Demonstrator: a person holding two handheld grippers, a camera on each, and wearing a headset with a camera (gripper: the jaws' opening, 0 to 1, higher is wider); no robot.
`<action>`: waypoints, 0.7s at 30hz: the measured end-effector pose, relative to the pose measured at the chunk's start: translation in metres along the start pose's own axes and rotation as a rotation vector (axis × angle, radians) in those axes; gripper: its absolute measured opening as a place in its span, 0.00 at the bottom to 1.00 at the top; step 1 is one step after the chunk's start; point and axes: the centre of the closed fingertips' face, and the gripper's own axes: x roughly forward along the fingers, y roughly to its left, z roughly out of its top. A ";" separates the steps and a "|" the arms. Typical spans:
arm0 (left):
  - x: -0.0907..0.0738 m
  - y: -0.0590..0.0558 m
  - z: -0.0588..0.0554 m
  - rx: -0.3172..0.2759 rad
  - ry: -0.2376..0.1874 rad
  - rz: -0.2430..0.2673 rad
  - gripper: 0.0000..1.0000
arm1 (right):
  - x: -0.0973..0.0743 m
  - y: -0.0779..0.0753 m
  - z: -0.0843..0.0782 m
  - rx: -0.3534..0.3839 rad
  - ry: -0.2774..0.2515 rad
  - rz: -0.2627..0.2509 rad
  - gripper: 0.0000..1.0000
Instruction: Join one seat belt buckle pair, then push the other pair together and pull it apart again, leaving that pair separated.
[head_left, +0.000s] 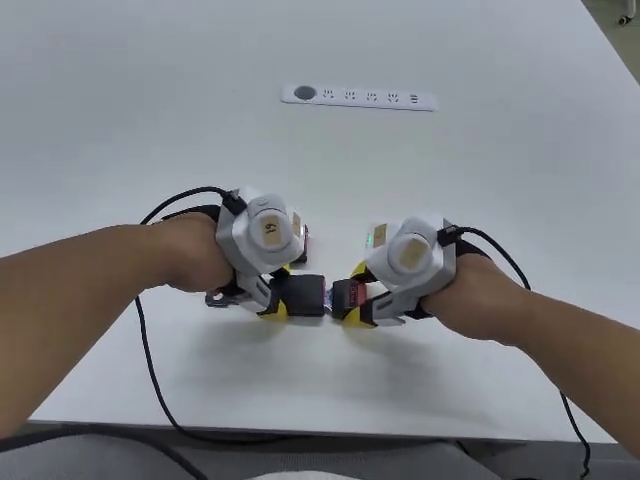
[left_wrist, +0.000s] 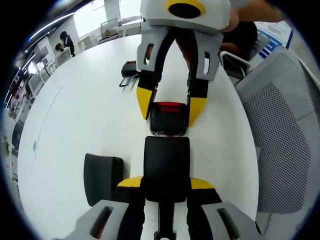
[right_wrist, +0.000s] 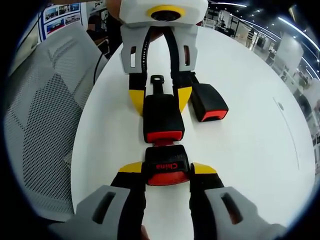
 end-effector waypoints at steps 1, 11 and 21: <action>0.000 0.000 0.000 0.001 0.001 0.000 0.32 | 0.000 0.000 0.000 0.000 0.001 0.001 0.31; 0.000 -0.002 0.001 0.004 -0.003 -0.004 0.32 | 0.001 0.000 -0.002 0.015 0.009 -0.006 0.32; 0.001 -0.001 -0.001 0.012 0.018 0.000 0.33 | 0.002 0.000 -0.001 0.039 0.014 -0.008 0.33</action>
